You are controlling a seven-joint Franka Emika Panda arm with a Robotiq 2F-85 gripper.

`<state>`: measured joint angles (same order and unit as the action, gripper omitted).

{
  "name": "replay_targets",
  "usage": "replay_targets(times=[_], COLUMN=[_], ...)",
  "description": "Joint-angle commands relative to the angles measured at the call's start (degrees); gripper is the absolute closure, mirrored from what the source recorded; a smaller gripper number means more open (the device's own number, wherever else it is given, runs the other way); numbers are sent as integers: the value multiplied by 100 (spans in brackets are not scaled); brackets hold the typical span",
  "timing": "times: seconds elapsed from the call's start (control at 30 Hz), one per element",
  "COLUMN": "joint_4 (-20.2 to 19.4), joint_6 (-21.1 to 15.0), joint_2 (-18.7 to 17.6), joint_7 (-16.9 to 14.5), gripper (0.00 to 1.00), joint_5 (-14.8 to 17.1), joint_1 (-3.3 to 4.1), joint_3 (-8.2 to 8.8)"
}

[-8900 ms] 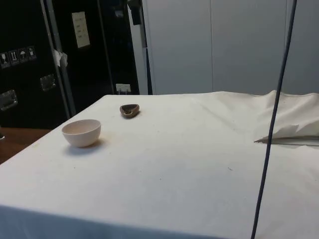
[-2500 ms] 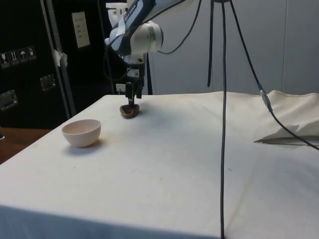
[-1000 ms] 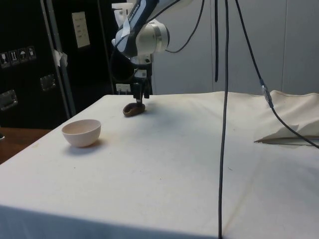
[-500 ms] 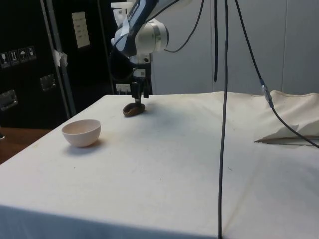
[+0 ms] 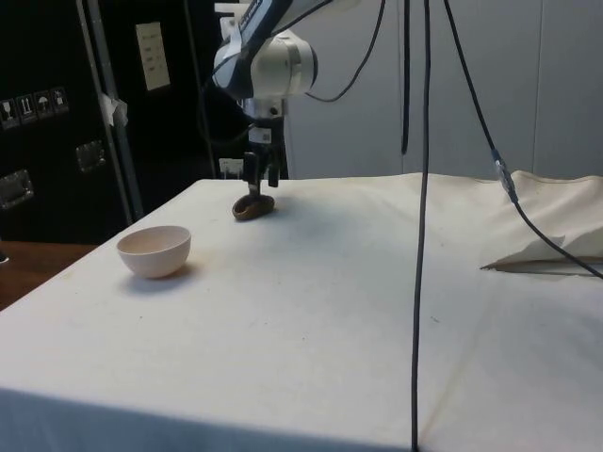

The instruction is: Pour the coffee beans from the cup into the bowl.

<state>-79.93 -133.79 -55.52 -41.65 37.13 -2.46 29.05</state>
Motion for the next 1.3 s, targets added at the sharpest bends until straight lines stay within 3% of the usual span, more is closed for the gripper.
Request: replay_targets(times=[0.0, 0.17, 0.2, 0.23, 0.4, 0.97, 1.27], joint_4=[86, 338, 241, 418, 527, 567, 647], joint_6=[80, 350, 241, 441, 596, 968, 991], joint_2=[-29, -143, -103, -189, -223, -241, -252], joint_7=[-29, -109, -103, -126, -97, -34, 57], gripper=[0, 0, 0, 0, 0, 0, 0], joint_5=[52, 292, 264, 367, 447, 458, 470], joint_1=[-69, -149, -80, -172, -206, -212, -218], joint_3=[-57, -46, 6, -34, 17, 69, 74])
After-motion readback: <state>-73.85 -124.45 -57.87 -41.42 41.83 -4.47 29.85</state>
